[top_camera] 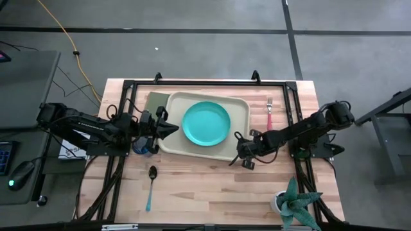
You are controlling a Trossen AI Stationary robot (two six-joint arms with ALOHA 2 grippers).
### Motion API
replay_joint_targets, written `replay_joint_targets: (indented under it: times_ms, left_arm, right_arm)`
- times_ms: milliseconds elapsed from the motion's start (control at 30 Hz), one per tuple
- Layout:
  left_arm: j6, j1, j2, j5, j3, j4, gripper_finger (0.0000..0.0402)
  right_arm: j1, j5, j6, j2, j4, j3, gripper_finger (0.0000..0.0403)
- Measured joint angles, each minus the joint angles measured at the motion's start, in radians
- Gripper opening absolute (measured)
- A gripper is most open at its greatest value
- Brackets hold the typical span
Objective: Pick and place plate/cup/fork/spoon on tray
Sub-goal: Adjust the gray tray, then put the pink fork on the left side of the green plate
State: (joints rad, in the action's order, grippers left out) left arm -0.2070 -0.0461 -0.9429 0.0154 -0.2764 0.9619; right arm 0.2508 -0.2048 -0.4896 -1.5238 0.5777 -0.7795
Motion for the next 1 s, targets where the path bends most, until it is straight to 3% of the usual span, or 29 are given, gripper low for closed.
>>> replay_joint_targets:
  times_ms: [367, 567, 733, 1000]
  left_arm:
    - [0.000, 0.000, 0.000, 0.000, 0.000, 0.000, 0.0000]
    - [0.000, 0.000, 0.000, 0.000, 0.000, 0.000, 0.0000]
    - [-0.001, 0.000, 0.000, -0.003, 0.000, -0.007, 0.0000]
    - [-0.002, 0.000, 0.000, -0.004, 0.000, -0.023, 0.0000]
  right_arm:
    - [-0.002, -0.050, -0.008, 0.000, 0.178, 0.003, 0.0000]
    - [-0.001, -0.102, 0.000, 0.015, 0.189, -0.035, 0.0000]
    - [0.007, -0.242, -0.041, 0.110, 0.191, -0.037, 0.0000]
    - [0.005, -0.450, -0.357, 0.314, 0.212, 0.086, 0.0000]
